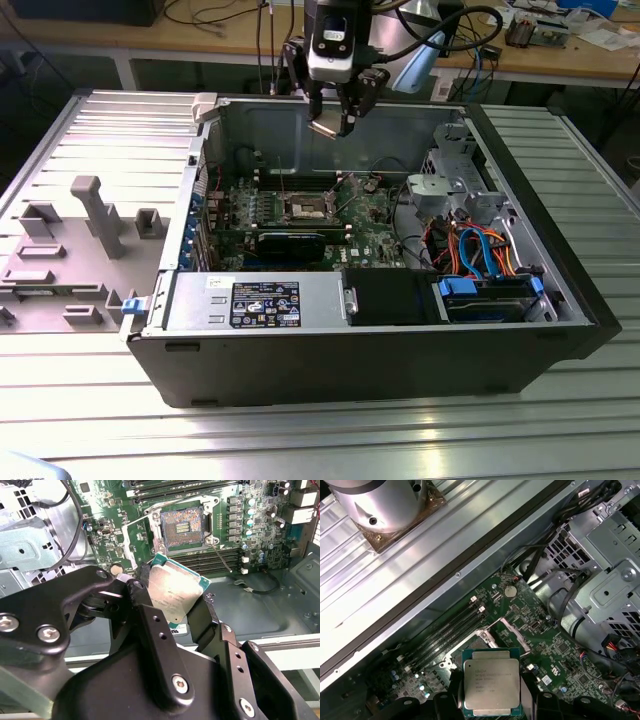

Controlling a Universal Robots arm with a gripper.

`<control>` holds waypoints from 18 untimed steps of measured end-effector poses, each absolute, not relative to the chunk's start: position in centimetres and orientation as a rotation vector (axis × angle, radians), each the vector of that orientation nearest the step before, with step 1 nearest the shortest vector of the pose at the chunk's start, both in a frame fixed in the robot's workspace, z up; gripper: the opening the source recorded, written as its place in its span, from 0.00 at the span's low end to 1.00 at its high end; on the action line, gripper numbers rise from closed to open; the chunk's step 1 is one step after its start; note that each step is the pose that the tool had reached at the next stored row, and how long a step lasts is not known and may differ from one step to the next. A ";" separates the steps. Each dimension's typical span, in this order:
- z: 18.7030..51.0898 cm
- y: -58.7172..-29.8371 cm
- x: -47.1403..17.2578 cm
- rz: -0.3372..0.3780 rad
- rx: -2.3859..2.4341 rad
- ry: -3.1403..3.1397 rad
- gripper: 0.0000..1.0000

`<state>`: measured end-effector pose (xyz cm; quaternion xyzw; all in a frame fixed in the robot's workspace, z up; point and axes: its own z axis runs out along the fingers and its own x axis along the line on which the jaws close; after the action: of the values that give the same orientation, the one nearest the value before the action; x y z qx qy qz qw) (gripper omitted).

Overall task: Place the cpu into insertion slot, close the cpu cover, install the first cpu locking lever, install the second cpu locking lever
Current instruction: 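Place the cpu into insertion slot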

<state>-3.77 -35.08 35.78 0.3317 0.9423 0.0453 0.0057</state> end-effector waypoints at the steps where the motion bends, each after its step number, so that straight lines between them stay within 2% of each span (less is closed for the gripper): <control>1: 35.8 -35.1 -3.8 0.142 1.043 2.948 0.55; 18: 35.8 -35.1 -3.8 0.142 1.090 2.929 0.55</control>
<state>-3.77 -35.08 35.77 0.3483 0.9363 0.0453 0.0065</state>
